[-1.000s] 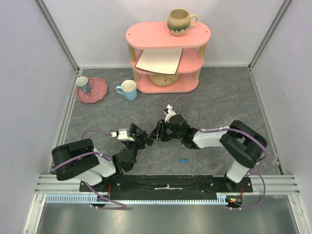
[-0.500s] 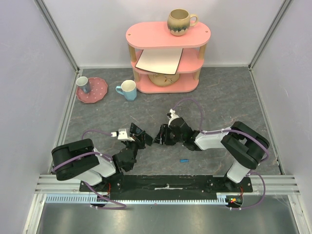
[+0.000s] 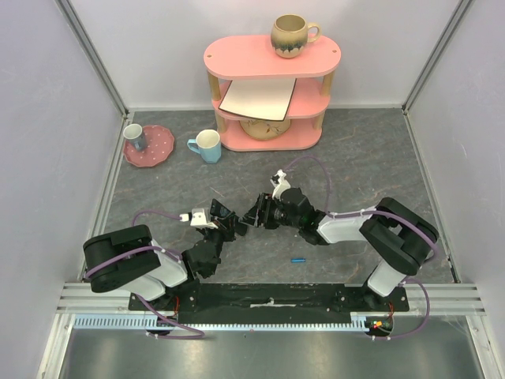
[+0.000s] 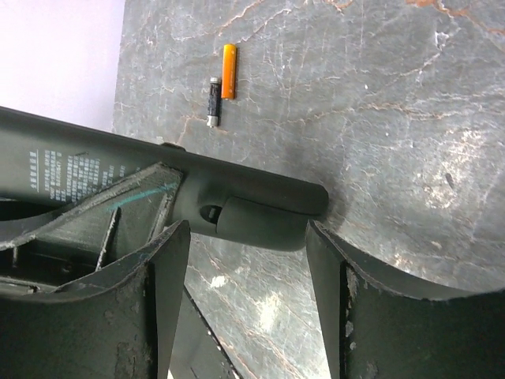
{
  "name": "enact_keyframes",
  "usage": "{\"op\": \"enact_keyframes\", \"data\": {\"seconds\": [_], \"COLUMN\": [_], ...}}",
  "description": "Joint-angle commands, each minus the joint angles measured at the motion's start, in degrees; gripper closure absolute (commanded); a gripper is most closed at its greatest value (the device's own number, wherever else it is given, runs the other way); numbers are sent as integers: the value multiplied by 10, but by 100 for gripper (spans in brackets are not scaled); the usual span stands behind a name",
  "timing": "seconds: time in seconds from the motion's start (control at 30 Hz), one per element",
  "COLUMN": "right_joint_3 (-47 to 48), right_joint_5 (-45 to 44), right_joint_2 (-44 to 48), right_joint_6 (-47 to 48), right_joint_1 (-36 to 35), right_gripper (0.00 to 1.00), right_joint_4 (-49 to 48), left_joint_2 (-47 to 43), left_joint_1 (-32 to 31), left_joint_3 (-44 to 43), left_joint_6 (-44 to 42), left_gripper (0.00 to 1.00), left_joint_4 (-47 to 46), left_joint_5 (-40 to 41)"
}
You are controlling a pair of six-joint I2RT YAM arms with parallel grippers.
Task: Load the batteries into the remote control
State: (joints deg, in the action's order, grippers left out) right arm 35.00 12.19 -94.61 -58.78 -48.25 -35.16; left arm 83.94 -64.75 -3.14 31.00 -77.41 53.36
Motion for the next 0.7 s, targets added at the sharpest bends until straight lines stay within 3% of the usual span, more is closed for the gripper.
{"op": "enact_keyframes", "data": {"seconds": [0.0, 0.67], "right_joint_3": [36, 48], "right_joint_5": [10, 11], "right_joint_2": [-16, -45], "right_joint_6": [4, 21], "right_joint_1": [2, 1], "right_gripper": [32, 41], "right_joint_4": [-13, 26], "left_joint_2": [-7, -5], "left_joint_1": [-4, -4], "left_joint_3": [9, 5], "left_joint_6": [-22, -23], "left_gripper": [98, 98], "left_joint_4": [7, 10], "left_joint_5": [7, 5]}}
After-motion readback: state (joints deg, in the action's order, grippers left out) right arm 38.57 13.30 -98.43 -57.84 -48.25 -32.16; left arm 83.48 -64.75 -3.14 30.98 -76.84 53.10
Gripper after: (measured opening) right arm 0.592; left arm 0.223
